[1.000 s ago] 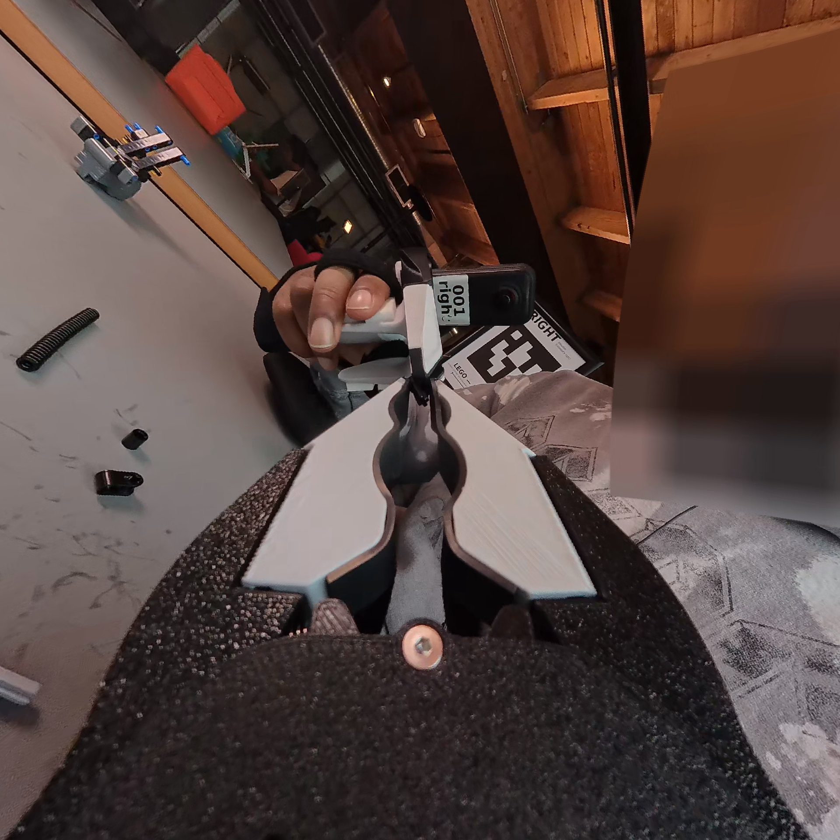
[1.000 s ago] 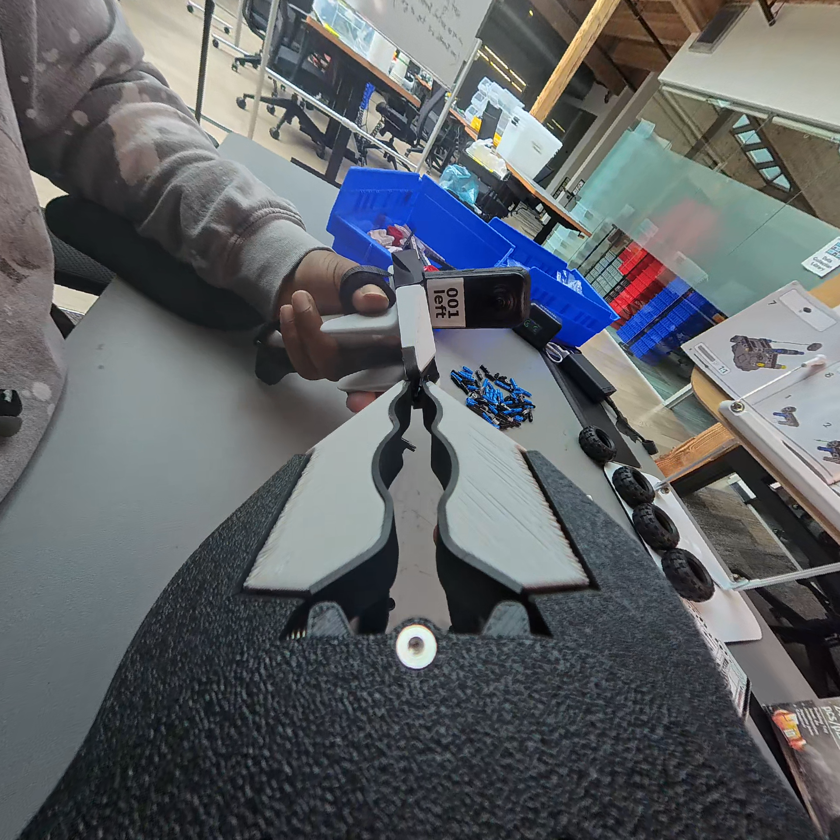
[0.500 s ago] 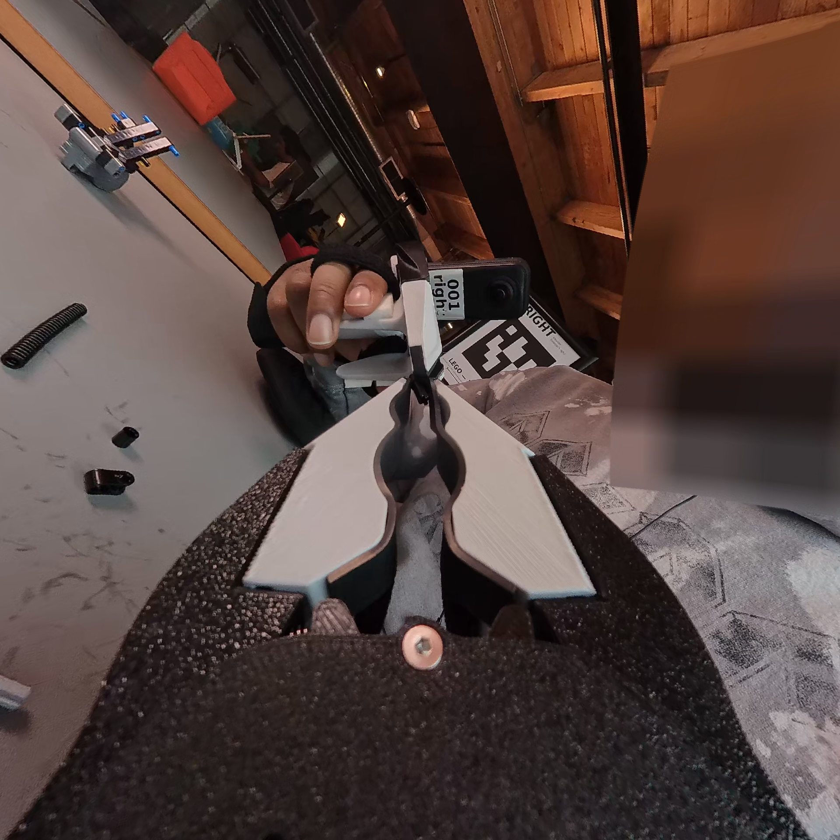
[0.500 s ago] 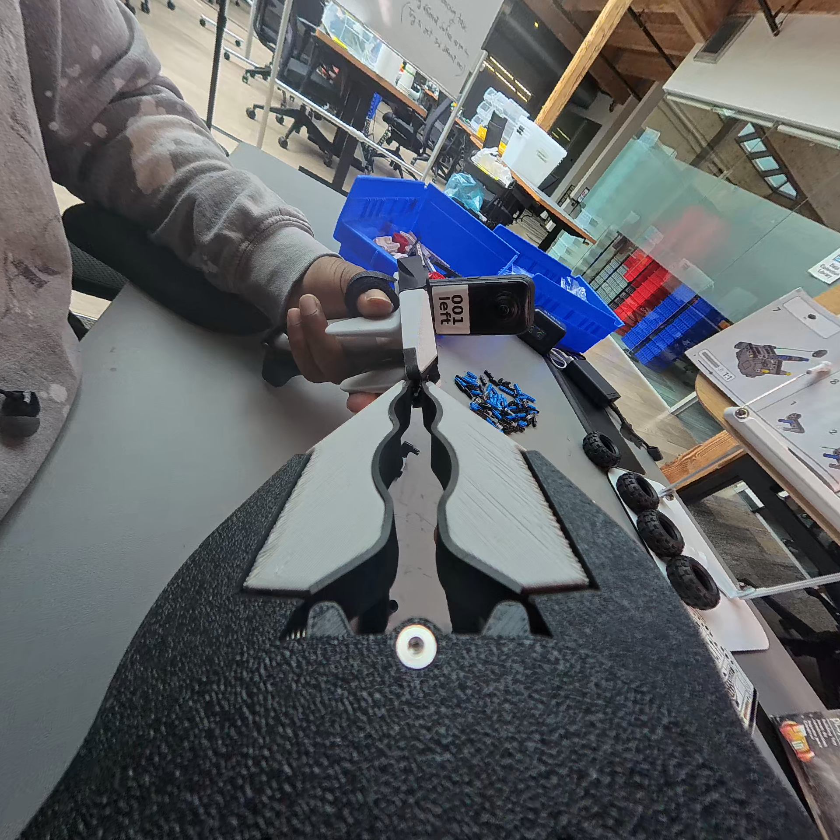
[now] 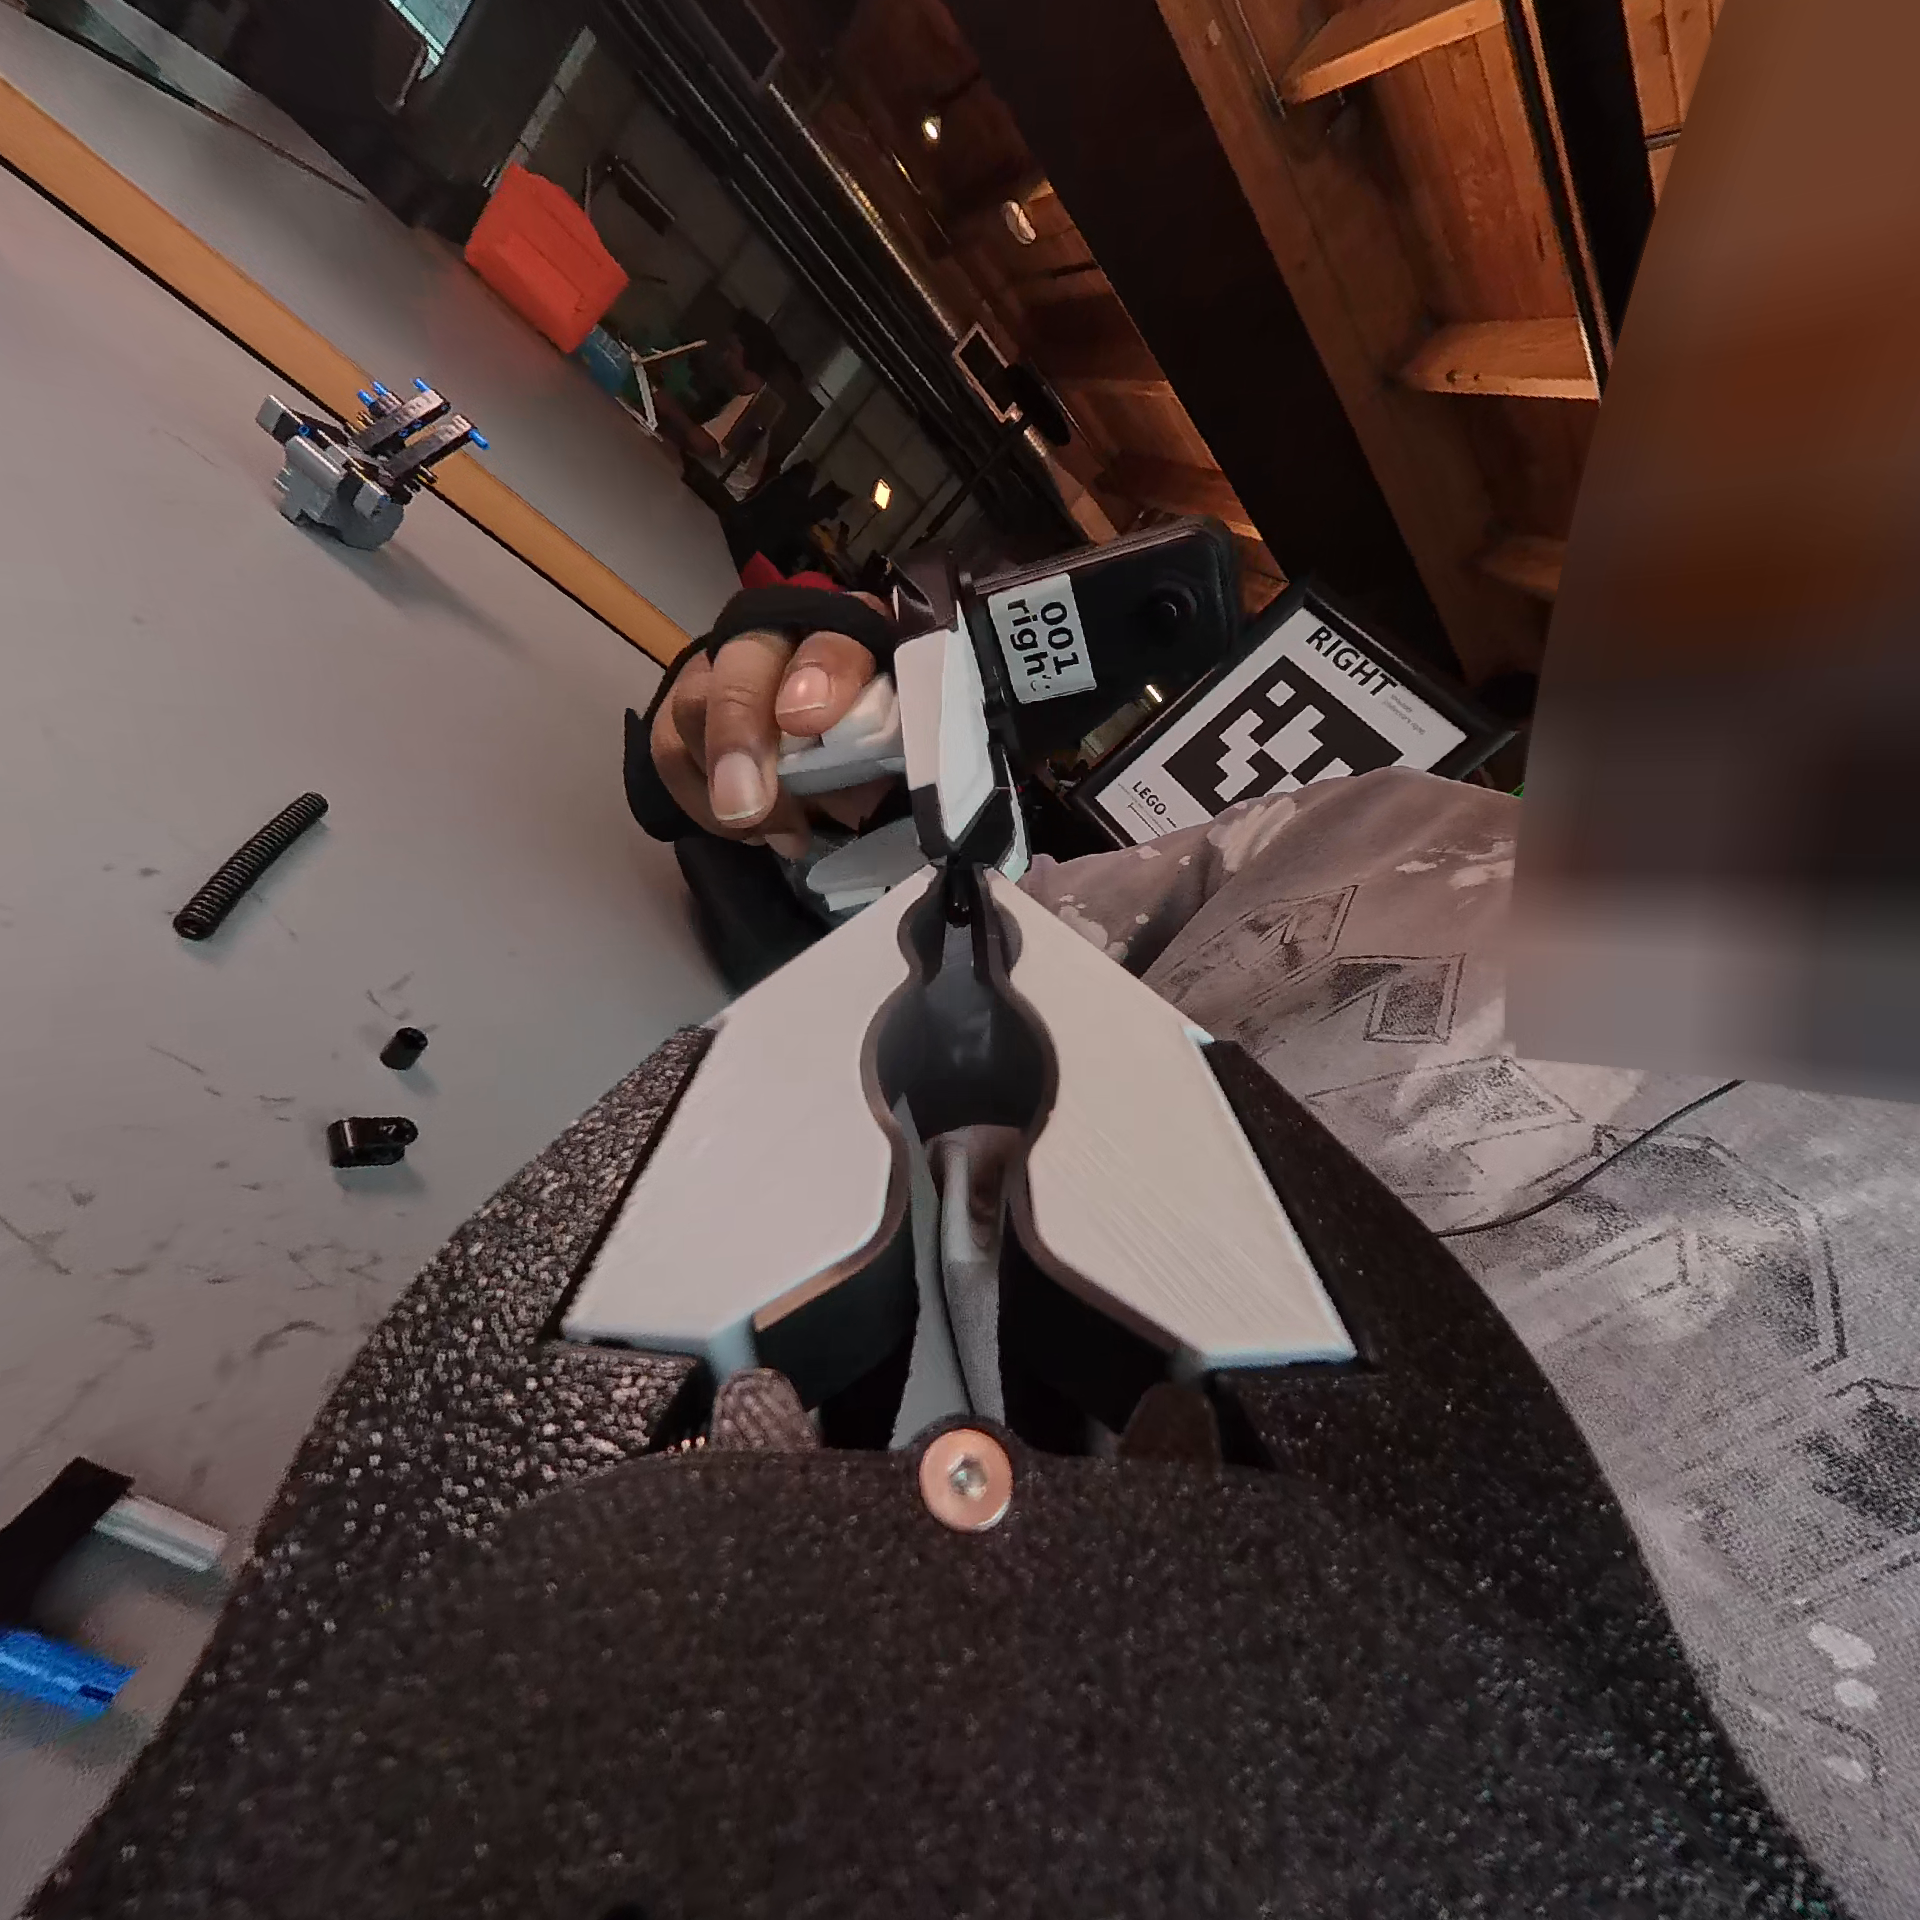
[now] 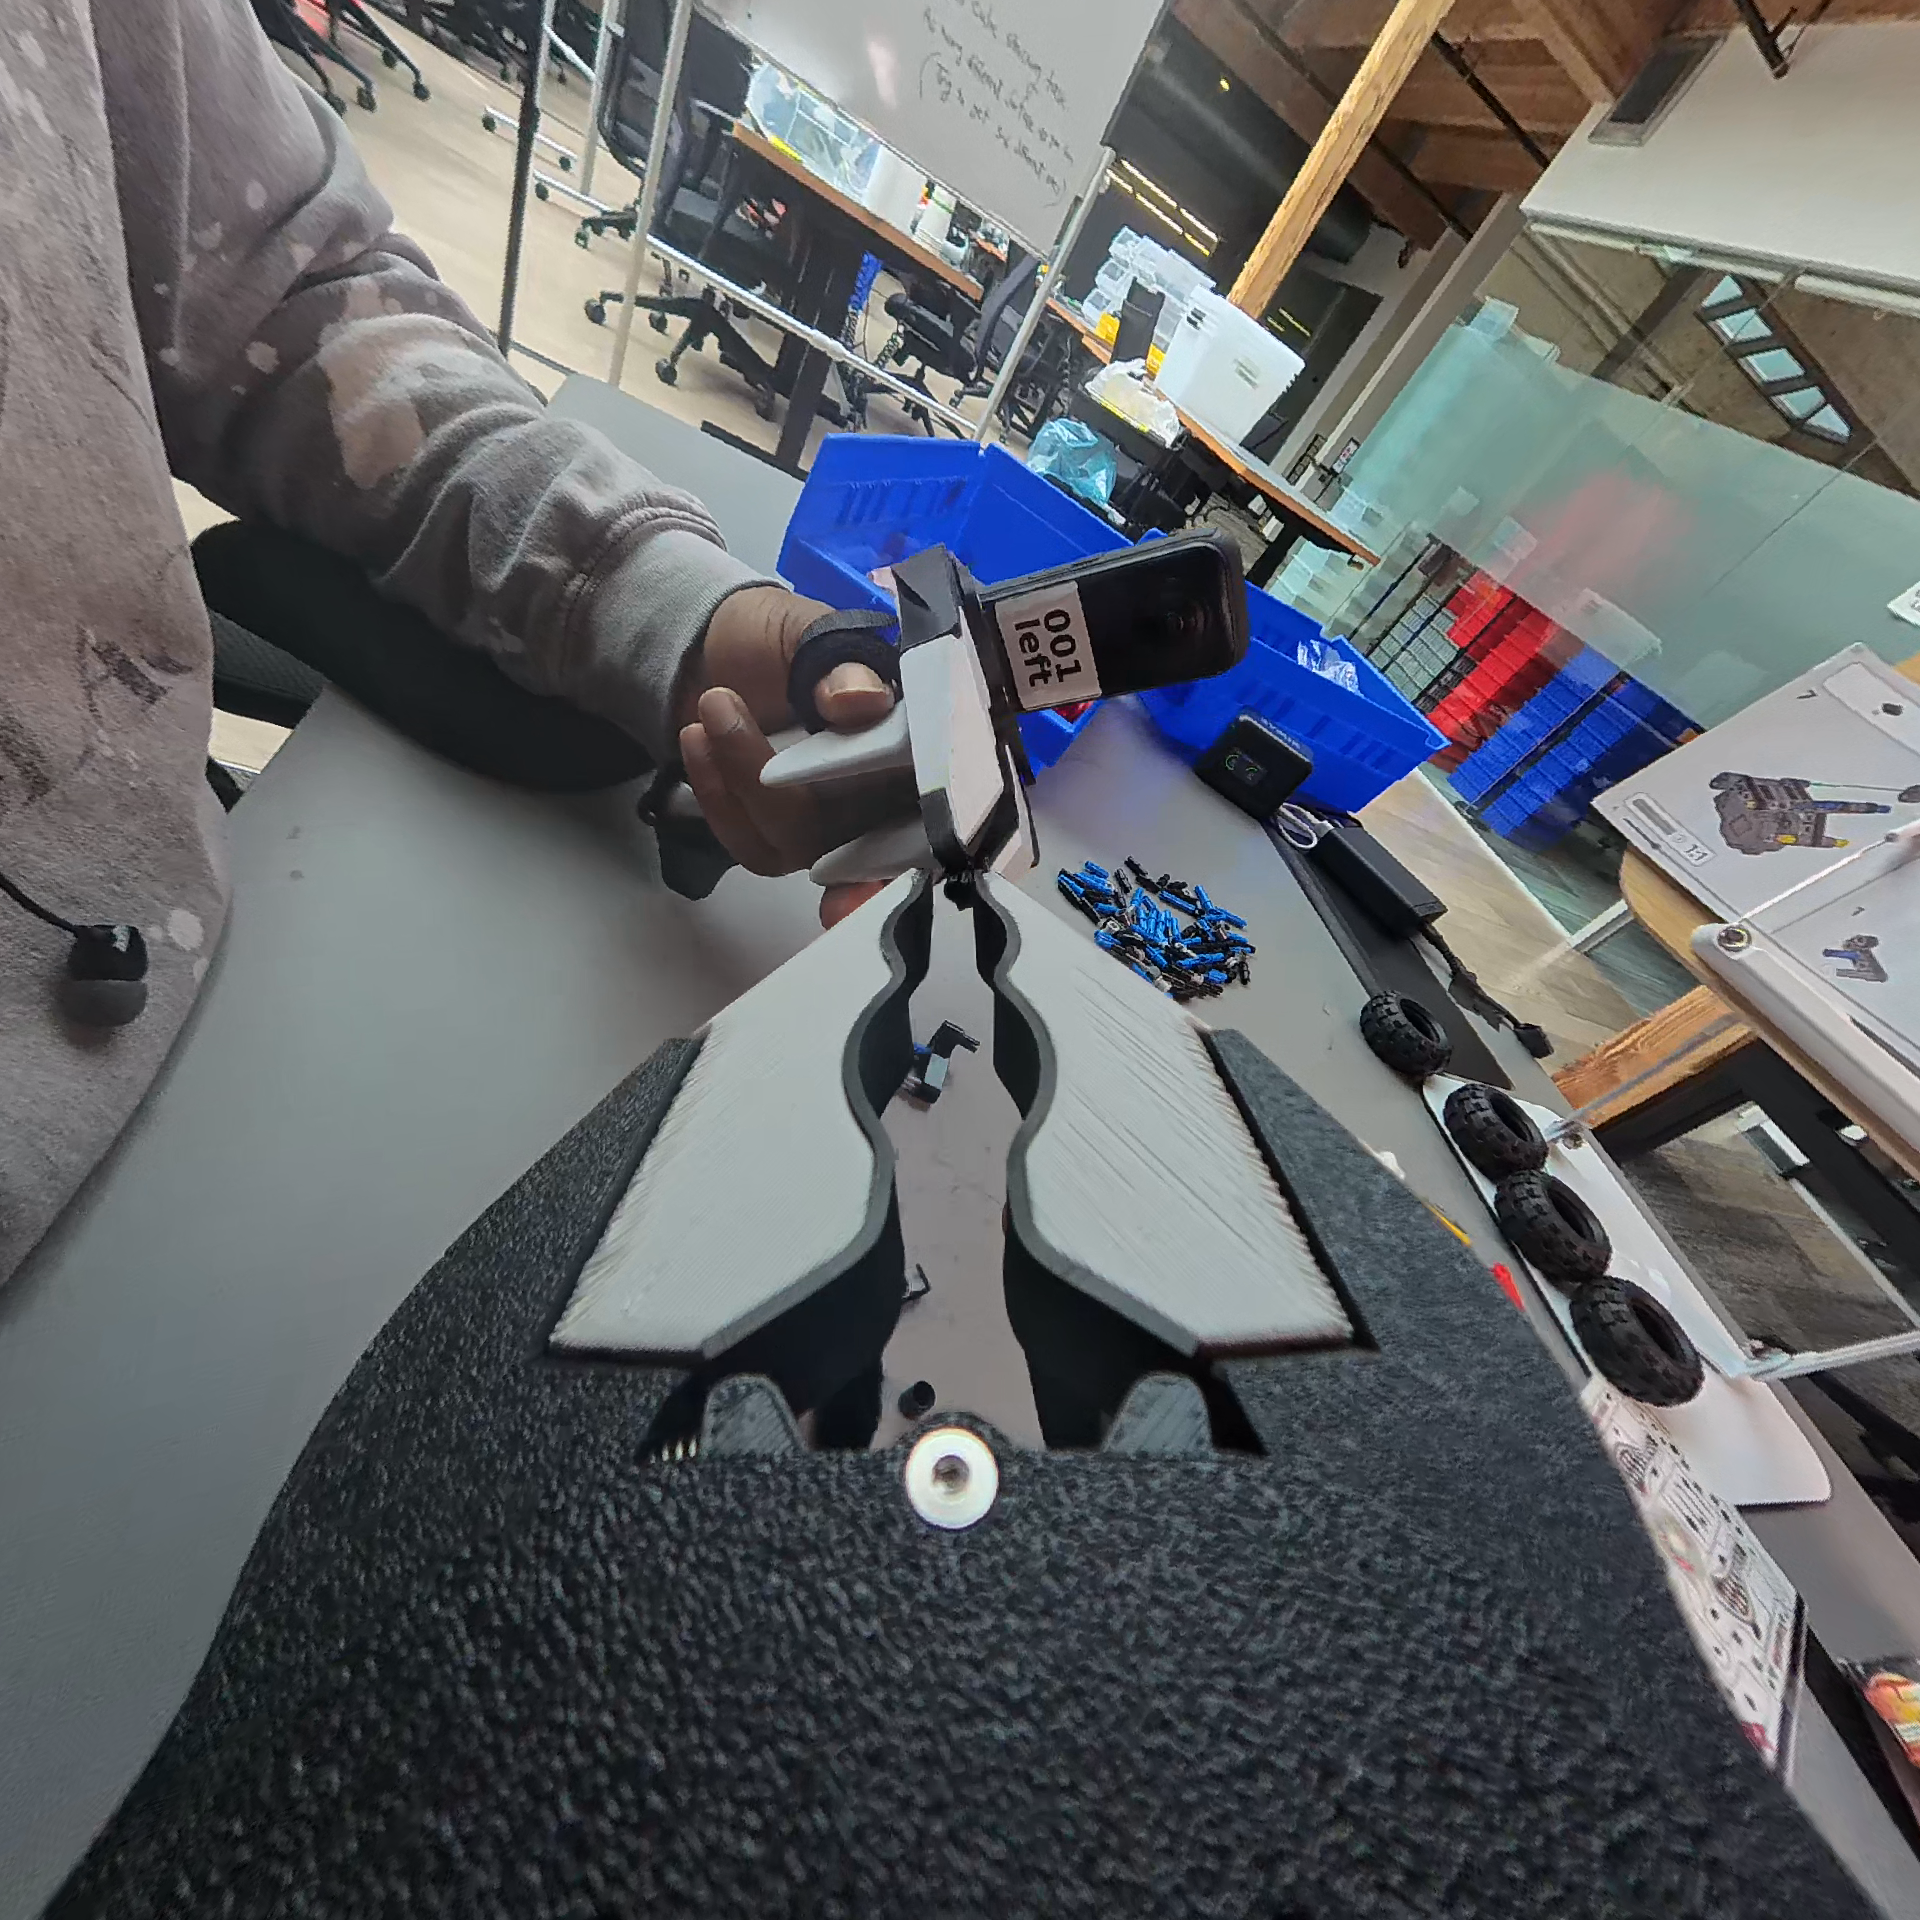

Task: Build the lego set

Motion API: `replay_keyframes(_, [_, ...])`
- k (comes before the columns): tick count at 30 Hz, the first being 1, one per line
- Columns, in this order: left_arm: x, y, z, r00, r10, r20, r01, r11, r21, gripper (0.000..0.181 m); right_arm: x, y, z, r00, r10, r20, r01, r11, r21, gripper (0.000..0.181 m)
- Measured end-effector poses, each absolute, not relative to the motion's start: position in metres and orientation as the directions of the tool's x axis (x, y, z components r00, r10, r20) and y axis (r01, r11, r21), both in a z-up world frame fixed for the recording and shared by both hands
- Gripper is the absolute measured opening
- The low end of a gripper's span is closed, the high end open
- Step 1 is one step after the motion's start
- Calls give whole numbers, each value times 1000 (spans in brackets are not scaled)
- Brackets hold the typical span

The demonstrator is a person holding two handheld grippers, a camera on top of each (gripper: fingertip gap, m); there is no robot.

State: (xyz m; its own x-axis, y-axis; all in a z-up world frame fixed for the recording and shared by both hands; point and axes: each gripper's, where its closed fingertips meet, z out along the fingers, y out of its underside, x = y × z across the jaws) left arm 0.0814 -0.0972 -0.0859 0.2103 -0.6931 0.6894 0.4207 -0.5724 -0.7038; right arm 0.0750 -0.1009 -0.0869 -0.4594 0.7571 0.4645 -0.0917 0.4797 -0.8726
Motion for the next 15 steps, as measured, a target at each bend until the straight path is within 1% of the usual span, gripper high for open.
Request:
replay_keyframes(3, [78, -97, -85, 261, -709, 655, 407, -534, -741, 3, 76, -94, -91, -479, 772, 418, -44, 455, -890, 18])
replay_keyframes(4, [77, -97, -85, 279, -714, 642, 400, -521, -754, 2, 77, -89, -97, -496, 775, 392, 4, 453, -892, 20])
replay_keyframes(6, [75, -93, -90, 355, -709, 609, 368, -493, -788, 3, 84, -75, -126, -557, 777, 293, 179, 457, -871, 19])
replay_keyframes(8, [71, -87, -102, 484, -691, 537, 286, -455, -844, 3, 93, -55, -162, -578, 792, 196, 375, 470, -799, 19])
replay_keyframes(10, [66, -82, -112, 582, -664, 470, 213, -433, -876, 4, 97, -36, -192, -559, 815, 150, 502, 476, -722, 19])
replay_keyframes(15, [54, -75, -133, 680, -594, 430, 146, -464, -874, 4, 92, -27, -214, -551, 830, 82, 587, 456, -669, 18])
